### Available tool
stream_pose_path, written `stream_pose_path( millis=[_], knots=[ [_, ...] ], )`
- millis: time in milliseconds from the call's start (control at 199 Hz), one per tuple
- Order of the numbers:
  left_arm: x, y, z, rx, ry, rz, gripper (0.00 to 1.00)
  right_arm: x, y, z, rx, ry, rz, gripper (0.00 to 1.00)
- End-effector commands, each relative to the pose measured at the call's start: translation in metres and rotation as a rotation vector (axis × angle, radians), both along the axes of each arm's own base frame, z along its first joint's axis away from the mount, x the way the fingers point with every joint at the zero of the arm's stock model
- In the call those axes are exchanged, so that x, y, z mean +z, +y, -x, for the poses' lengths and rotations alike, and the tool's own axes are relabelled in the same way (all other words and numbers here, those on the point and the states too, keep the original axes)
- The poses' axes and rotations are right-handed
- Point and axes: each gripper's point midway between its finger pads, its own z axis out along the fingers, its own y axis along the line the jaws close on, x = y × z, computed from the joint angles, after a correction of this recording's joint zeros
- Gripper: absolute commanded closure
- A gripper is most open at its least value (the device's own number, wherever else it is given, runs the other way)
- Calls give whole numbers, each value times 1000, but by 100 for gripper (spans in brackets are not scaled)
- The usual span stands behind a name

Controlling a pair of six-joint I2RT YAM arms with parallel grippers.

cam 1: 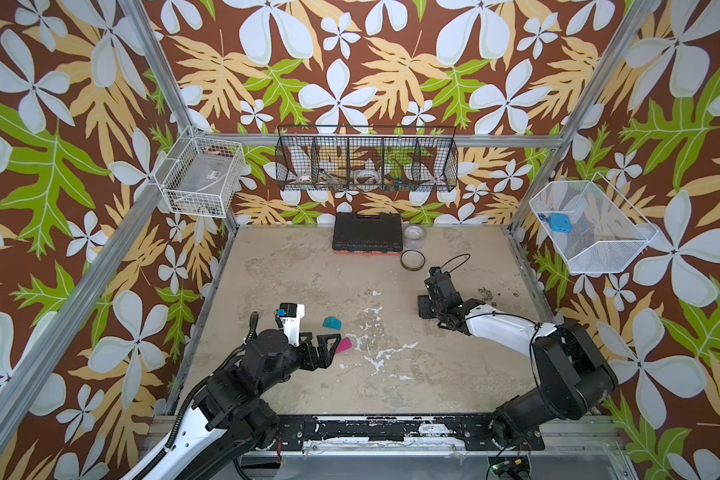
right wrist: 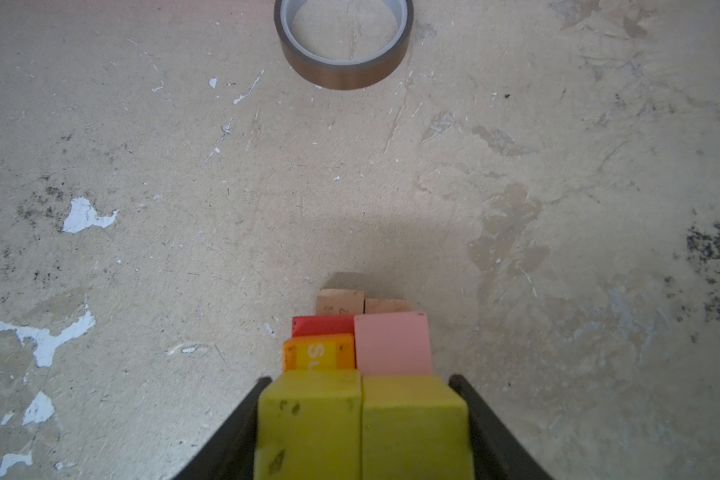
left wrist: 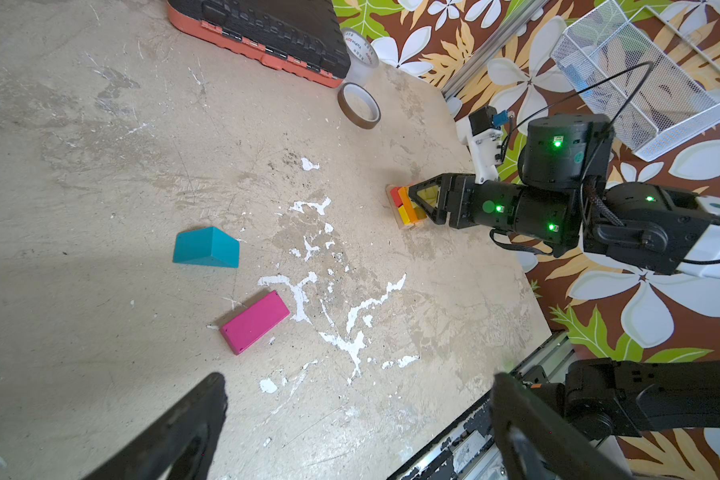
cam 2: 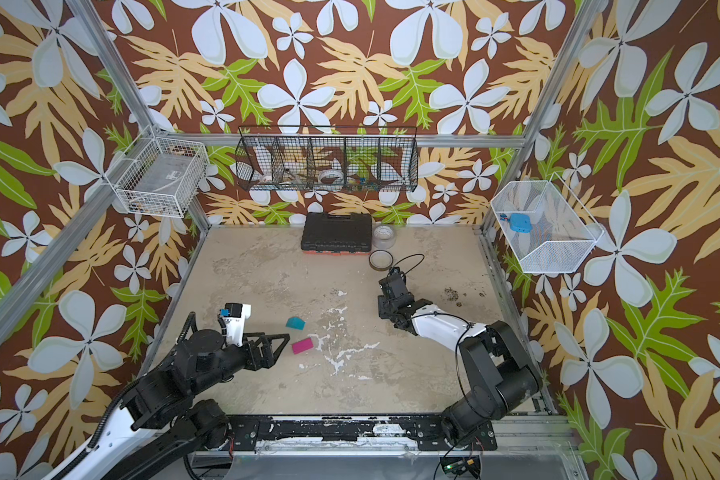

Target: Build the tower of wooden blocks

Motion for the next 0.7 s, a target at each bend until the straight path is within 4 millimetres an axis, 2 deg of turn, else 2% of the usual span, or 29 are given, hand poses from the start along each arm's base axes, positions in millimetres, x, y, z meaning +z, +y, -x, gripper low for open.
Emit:
stream_pose_path(
  millis=[0,70,201,377,473,583,644,694],
  knots=[
    [6,-2,-2,1,-19,19,0,3,-2,-1,-3,-8,17,36],
    [6,-2,-2,0,-18,20,0,4,-2,-2,-2,-9,18,35],
    [5,-2,-2,0,-16,18,0,8,-3,-1,-3,-13,15,25],
    [5,-2,-2,1,-16,16,0,27,-6,4,-13,-41,-1,18],
    [4,-2,-3,1,-15,14,0,44,-7,8,-16,-72,-33,18],
    [4,-3,-3,2,-10,12,0,74,-8,20,-38,-149,-67,17],
    [2,-3,-4,3,-6,8,0,94,0,31,-22,-217,-92,15],
    [1,-3,-4,2,-4,2,0,111,15,42,23,-276,-132,13]
  ],
)
